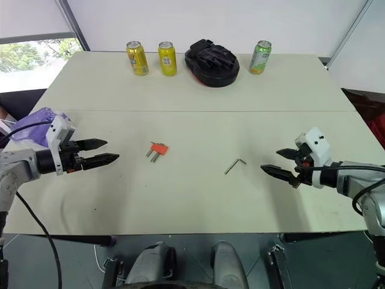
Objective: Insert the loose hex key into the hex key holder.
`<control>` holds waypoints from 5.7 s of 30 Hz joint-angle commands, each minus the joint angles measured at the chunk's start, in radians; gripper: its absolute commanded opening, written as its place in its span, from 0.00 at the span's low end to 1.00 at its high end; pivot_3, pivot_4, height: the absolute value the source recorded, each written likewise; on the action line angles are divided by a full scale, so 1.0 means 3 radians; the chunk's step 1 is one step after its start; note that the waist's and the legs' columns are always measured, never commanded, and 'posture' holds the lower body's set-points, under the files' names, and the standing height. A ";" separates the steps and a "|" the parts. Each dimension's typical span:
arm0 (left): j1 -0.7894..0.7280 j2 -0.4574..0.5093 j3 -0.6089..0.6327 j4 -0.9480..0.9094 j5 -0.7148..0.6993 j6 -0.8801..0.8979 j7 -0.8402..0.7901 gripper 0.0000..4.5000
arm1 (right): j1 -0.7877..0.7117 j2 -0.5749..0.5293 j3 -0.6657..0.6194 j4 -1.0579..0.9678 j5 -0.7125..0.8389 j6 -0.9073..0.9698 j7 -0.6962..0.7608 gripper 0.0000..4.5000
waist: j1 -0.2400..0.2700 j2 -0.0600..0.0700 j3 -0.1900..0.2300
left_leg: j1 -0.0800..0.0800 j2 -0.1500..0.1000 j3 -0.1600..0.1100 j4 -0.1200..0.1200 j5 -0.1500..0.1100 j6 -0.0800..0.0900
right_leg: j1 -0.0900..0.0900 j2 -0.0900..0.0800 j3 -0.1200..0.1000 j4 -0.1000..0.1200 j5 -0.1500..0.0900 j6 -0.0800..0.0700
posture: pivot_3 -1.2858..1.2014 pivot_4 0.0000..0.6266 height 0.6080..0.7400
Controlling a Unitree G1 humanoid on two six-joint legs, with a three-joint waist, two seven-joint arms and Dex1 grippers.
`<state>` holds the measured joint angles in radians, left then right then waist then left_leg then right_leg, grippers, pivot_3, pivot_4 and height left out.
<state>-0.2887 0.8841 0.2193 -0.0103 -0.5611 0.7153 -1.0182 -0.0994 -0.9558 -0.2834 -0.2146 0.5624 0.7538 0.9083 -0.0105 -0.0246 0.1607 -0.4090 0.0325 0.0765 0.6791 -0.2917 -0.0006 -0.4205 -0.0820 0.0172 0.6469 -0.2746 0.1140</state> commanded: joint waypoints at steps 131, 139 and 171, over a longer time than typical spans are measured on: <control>-0.2027 -0.0645 -0.0819 0.1685 0.0513 -0.0452 -0.1660 1.00 | -0.2984 0.1531 0.2021 0.2523 -0.3387 -0.5040 -0.1698 0.23 | -0.0120 0.0007 0.0015 | -0.0004 -0.0001 0.0006 0.0007 0.0017 -0.0029 | -0.0013 0.0004 -0.0003 0.0023 0.0001 0.0001 | 0.52 0.24 1.00; -0.2165 -0.0862 -0.0651 0.1876 0.0533 -0.0731 -0.1287 1.00 | -0.2916 0.1592 0.2030 0.2448 -0.3338 -0.4989 -0.1645 0.23 | -0.0089 0.0007 0.0015 | -0.0005 -0.0002 0.0005 0.0010 0.0015 -0.0026 | -0.0011 0.0002 -0.0003 0.0023 0.0001 0.0001 | 0.52 0.24 1.00; -0.2711 -0.1320 -0.0640 0.2601 0.0616 -0.1034 -0.1338 0.00 | -0.2438 0.1683 0.2080 0.1644 -0.3350 -0.4627 -0.1467 0.23 | -0.0111 0.0006 0.0015 | -0.0005 -0.0002 0.0006 0.0010 0.0016 -0.0028 | -0.0011 0.0006 -0.0003 0.0022 0.0001 0.0002 | 0.52 0.24 1.00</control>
<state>-1.0713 0.4737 -0.0104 0.7824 -0.3787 0.4227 -1.4625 -0.8351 -0.4538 0.3344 0.3534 -0.4492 -0.6095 0.4642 -0.0438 -0.0227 0.1653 -0.4105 0.0318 0.0782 0.6821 -0.2869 -0.0089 -0.4237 -0.0803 0.0161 0.6535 -0.2744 0.1144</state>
